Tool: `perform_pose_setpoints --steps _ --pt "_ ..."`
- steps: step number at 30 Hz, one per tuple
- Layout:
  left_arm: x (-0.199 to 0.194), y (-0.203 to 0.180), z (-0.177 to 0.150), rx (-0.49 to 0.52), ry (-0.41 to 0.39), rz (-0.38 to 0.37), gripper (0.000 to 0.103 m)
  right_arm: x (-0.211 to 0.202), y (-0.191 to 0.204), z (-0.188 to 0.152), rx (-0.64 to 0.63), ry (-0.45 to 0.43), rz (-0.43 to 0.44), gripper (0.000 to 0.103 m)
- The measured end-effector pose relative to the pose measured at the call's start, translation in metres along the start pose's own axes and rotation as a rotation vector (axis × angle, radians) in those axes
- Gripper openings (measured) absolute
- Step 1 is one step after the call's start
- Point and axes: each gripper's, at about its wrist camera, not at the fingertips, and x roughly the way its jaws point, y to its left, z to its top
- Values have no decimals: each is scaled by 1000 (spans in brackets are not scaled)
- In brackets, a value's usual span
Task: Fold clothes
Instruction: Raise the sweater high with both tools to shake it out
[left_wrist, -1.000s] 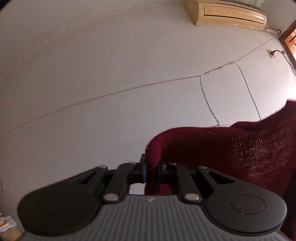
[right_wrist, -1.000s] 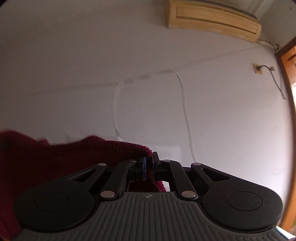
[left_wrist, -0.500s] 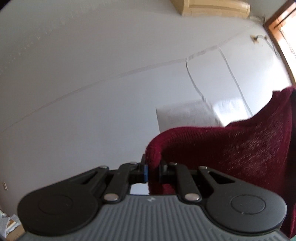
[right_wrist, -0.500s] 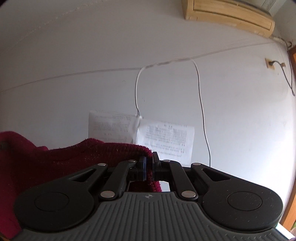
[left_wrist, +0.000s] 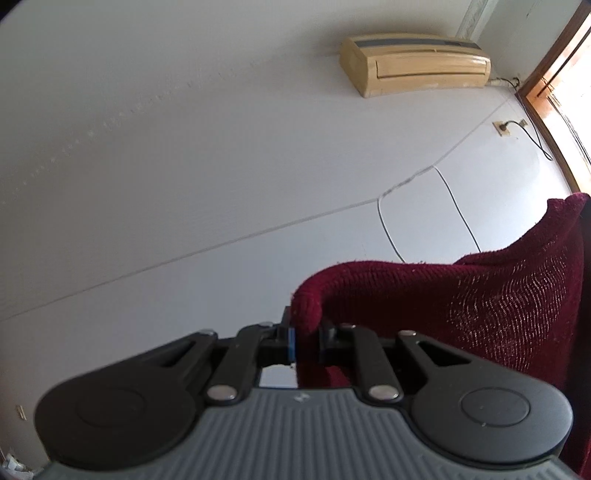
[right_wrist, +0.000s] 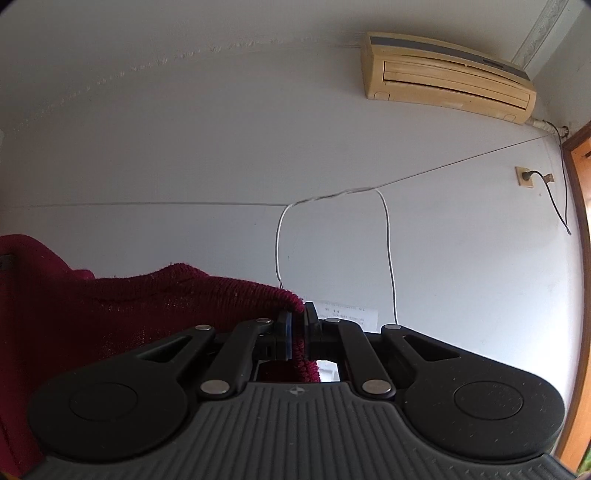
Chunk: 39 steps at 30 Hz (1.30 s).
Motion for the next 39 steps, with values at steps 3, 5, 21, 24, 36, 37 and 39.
perform_pose_setpoints --steps 3,5,21,24,36,37,39 --pt "4 4 -8 -22 31 -36 16 6 3 -6 7 44 2 5" --pt "7 6 -14 -36 52 -45 16 13 4 -16 8 71 -7 5" --pt "223 -115 -242 22 616 9 15 213 -8 -222 26 535 -52 5" --pt "273 -138 -292 -6 701 62 15 262 -10 -275 36 612 -87 5" --pt "395 -214 -479 110 919 189 16 386 9 -462 -3 797 -115 5" --pt "400 -216 -490 116 932 186 16 391 11 -473 -11 811 -109 5" --pt "405 -219 -510 133 948 178 16 399 16 -494 -30 829 -107 5"
